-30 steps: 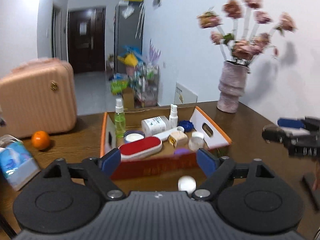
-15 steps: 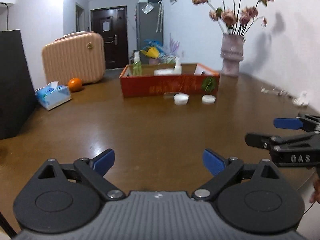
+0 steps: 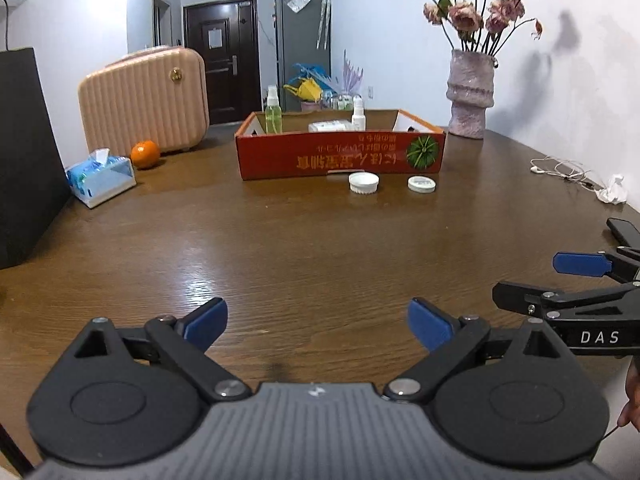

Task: Organize rigid objects
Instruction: 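Grasp a white bottle cap with the left gripper while the right grasps the white disc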

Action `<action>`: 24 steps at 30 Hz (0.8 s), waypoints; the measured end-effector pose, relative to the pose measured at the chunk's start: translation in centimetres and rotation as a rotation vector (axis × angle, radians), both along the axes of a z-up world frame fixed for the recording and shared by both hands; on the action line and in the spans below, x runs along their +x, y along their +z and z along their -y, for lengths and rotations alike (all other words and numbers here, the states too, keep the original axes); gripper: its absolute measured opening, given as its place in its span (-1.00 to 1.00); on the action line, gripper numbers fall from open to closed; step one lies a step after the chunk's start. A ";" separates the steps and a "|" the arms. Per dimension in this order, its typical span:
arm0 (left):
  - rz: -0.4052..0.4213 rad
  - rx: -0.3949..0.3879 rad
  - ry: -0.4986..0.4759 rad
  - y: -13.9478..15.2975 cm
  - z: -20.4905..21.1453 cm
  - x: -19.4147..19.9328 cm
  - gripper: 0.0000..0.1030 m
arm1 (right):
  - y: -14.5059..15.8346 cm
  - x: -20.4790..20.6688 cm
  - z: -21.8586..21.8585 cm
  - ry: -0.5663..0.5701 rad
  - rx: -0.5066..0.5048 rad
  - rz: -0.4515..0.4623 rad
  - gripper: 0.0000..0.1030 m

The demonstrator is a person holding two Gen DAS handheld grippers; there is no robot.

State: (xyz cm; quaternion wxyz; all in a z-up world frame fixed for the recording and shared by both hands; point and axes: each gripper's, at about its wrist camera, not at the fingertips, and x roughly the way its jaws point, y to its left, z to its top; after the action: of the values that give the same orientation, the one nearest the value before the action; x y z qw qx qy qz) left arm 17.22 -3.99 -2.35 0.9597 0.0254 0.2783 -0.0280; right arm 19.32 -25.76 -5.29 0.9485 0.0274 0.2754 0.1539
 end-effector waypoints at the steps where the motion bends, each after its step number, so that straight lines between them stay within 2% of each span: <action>1: -0.007 -0.001 0.000 -0.2 0.0 0.4 0.92 | -0.2 0.4 0.0 0.000 0.000 -0.009 0.75; 6: -0.026 -0.014 -0.040 -0.5 0.6 4.0 0.89 | -0.5 4.5 0.2 0.012 0.022 -0.042 0.73; 10: -0.046 -0.052 -0.098 -0.2 1.4 9.3 0.81 | -0.1 10.0 0.5 0.009 0.046 -0.071 0.68; 14: -0.055 -0.013 -0.129 0.0 2.8 15.4 0.67 | 0.2 16.5 0.7 -0.011 0.008 -0.088 0.61; 16: -0.062 -0.003 -0.141 -0.2 3.4 18.5 0.62 | -0.2 19.6 0.8 -0.017 0.004 -0.121 0.54; 19: -0.087 0.004 -0.166 -0.9 4.4 22.3 0.50 | -1.1 23.0 0.8 -0.026 -0.005 -0.166 0.31; 21: -0.095 0.022 -0.172 -1.6 5.0 24.3 0.35 | -1.8 24.7 0.6 -0.037 -0.024 -0.186 0.13; 24: -0.106 0.035 -0.184 -2.6 5.5 26.7 0.26 | -2.3 25.8 0.3 -0.024 -0.047 -0.171 -0.03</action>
State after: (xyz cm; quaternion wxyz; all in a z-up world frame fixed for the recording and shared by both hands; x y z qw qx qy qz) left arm 43.88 -9.47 -4.93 0.9364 0.0664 0.3256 -0.1126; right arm 45.11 -26.08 -7.58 0.9237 0.0214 0.3588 0.1329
